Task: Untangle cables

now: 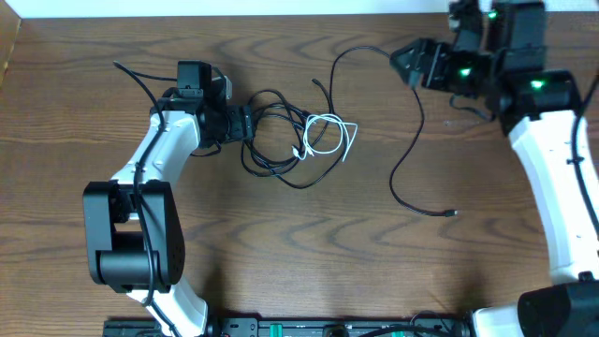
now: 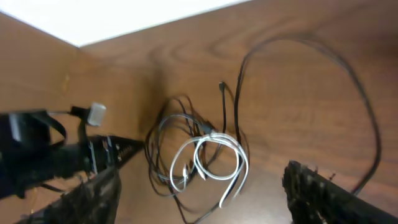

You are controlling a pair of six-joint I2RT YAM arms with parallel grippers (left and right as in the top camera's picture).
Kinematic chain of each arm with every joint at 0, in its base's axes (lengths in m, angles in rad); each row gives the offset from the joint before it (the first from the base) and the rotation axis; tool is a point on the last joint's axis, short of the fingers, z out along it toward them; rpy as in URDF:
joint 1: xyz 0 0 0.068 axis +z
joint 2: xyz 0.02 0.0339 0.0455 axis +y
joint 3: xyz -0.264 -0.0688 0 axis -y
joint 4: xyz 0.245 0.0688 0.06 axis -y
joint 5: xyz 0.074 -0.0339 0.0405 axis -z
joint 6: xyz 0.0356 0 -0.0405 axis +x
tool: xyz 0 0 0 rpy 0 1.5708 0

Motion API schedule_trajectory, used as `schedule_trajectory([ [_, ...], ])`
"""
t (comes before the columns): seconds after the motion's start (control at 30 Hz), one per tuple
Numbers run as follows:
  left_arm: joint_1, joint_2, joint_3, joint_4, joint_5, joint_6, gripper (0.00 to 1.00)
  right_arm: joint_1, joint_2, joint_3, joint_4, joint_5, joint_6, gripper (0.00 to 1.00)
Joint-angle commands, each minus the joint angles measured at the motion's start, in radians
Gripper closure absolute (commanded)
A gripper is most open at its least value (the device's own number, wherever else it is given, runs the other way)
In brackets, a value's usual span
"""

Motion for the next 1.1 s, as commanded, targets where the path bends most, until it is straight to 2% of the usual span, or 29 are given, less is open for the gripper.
schedule_trajectory([
  [0.0,0.003,0.009,0.0,-0.002,-0.006,-0.005,0.17,0.044,0.032,-0.05,0.006,0.06,-0.005,0.19],
  [0.13,0.002,0.009,0.0,-0.002,-0.006,-0.005,0.18,0.088,0.067,-0.089,0.015,0.102,-0.005,0.14],
  [0.53,0.002,0.009,0.0,-0.002,-0.006,-0.005,0.18,0.239,0.277,-0.124,0.011,0.096,0.001,0.14],
  [0.73,0.002,0.009,0.0,-0.003,-0.006,-0.006,0.18,0.307,0.375,-0.124,0.002,0.098,0.043,0.21],
  [0.97,0.002,0.009,0.0,-0.003,-0.006,-0.006,0.17,0.318,0.425,-0.124,0.025,0.104,0.044,0.41],
  [1.07,0.002,0.009,0.0,-0.003,-0.006,-0.006,0.18,0.292,0.405,-0.117,0.025,0.078,0.043,0.39],
])
